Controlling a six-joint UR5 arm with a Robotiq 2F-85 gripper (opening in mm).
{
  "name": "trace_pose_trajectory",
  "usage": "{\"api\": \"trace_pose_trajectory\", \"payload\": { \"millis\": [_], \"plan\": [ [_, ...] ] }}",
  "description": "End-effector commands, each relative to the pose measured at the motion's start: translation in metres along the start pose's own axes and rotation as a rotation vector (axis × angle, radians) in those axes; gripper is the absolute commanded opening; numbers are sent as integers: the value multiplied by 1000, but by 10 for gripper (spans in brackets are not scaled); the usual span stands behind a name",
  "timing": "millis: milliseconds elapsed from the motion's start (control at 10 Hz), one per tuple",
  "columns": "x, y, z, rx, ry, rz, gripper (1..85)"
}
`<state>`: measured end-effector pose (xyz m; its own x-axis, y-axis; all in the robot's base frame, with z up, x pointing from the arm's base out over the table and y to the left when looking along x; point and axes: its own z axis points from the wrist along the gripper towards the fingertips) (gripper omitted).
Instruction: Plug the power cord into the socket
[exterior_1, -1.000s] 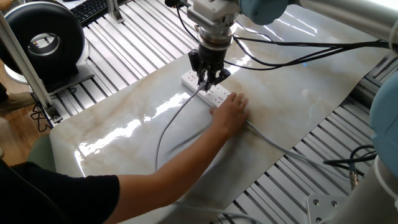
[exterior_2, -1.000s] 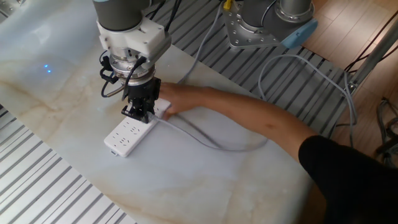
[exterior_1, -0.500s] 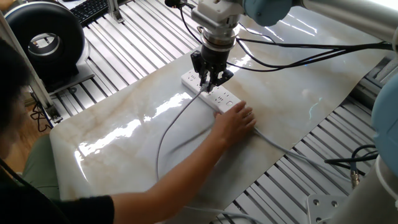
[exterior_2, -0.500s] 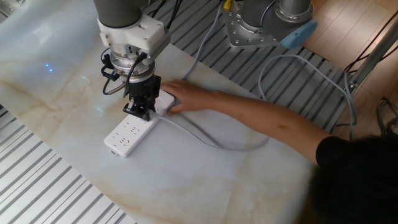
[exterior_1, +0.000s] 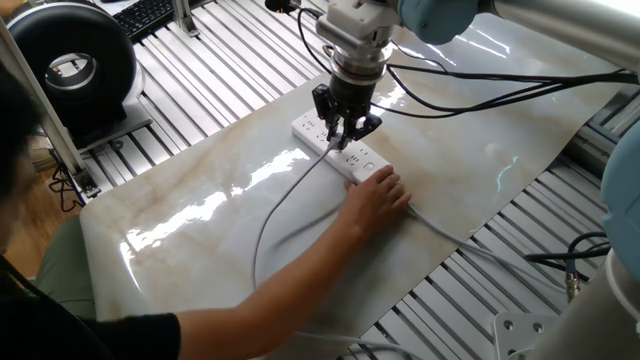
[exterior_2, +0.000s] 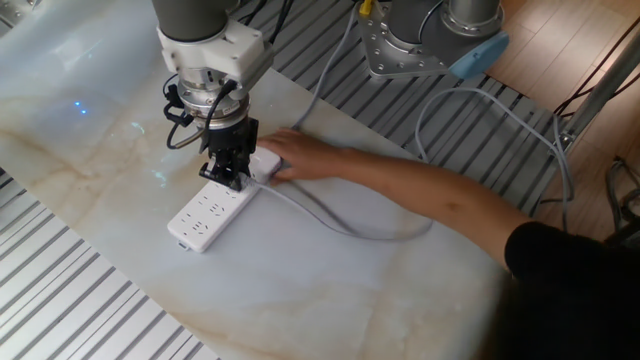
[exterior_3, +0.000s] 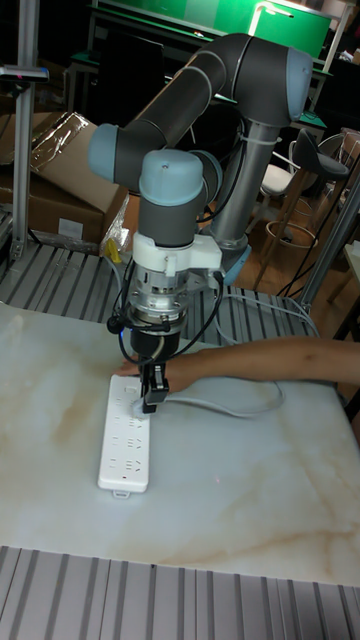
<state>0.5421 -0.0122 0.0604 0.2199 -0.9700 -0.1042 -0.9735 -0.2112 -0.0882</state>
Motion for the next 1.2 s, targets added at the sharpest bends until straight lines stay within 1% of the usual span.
{"api": "trace_pose_trajectory", "payload": {
  "millis": [0, 600, 1100],
  "plan": [
    [0, -2, 1, 9, -10, -2, 10],
    [3, -2, 3, 7, 3, -6, 10],
    [2, -5, 2, 2, 5, -3, 10]
  ]
}}
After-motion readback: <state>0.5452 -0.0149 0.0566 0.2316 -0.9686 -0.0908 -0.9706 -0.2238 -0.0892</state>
